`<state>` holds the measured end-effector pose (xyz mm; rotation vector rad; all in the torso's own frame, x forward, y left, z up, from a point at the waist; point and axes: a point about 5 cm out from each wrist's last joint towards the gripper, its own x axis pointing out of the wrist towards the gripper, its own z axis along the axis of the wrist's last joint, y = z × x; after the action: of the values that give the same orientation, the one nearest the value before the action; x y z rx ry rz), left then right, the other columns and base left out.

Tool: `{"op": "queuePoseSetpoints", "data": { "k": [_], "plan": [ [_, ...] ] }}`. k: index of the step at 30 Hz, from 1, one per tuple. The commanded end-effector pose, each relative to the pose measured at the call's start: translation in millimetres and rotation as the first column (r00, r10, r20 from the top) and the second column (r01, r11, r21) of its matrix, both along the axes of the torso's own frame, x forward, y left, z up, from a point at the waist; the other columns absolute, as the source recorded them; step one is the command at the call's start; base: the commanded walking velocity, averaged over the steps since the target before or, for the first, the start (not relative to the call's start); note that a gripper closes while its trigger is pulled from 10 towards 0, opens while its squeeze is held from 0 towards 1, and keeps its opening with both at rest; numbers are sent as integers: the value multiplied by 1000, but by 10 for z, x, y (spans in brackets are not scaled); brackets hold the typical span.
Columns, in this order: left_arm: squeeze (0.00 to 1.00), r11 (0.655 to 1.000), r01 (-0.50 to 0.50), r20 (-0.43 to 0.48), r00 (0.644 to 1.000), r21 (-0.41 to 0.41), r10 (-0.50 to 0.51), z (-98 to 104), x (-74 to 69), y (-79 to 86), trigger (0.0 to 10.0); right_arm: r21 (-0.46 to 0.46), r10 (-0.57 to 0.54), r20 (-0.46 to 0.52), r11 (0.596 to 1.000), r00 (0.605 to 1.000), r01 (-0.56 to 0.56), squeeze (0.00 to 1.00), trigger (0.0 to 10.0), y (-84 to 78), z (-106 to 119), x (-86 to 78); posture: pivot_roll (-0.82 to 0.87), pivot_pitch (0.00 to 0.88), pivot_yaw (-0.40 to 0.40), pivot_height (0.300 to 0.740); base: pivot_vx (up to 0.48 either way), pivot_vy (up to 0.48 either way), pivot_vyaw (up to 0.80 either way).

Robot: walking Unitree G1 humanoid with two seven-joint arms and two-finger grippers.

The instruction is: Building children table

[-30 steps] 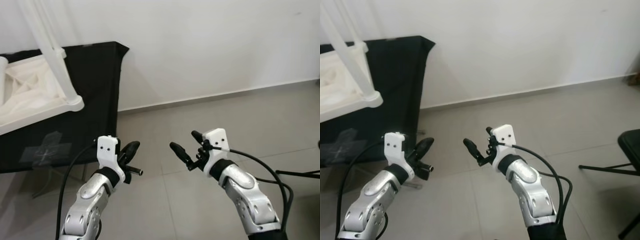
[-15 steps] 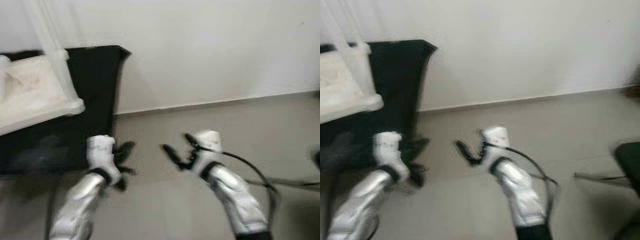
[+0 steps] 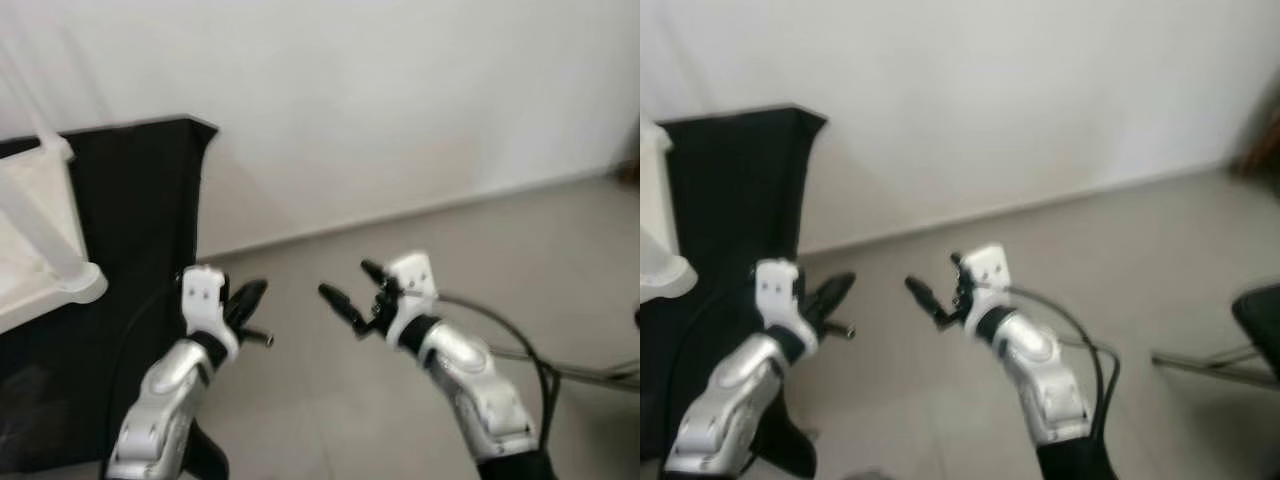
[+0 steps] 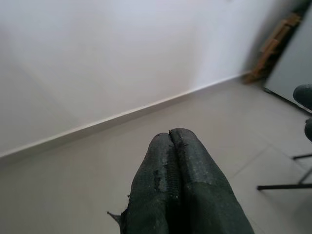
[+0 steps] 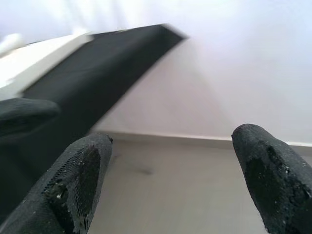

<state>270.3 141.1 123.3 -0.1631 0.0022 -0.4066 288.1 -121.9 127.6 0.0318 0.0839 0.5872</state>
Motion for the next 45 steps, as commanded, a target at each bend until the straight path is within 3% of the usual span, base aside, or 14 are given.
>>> {"op": "queuePoseSetpoints", "data": {
  "k": [1, 38, 45],
  "plan": [
    [0, 1000, 17, -2, 1000, -7, -17, -15, -17, -37, 10000, -2, -16, -21, 1000, 1000, 15, 0, 10000, -52, -43, -13, -24, 88, 22, 740, 401, 0, 0],
    [0, 1000, 21, 11, 1000, -5, -21, 3, -1, -47, 10000, -15, 46, 18, 999, 999, -45, 0, 10000, -21, -6, -17, -15, 85, 20, 740, 402, 0, 0],
    [0, 1000, 15, 11, 1000, -8, -15, 4, 5, -50, 10000, -15, 111, 34, 994, 993, -110, 0, 10000, -5, 1, -62, -16, 87, 15, 740, 391, 0, 771]
  ]
}}
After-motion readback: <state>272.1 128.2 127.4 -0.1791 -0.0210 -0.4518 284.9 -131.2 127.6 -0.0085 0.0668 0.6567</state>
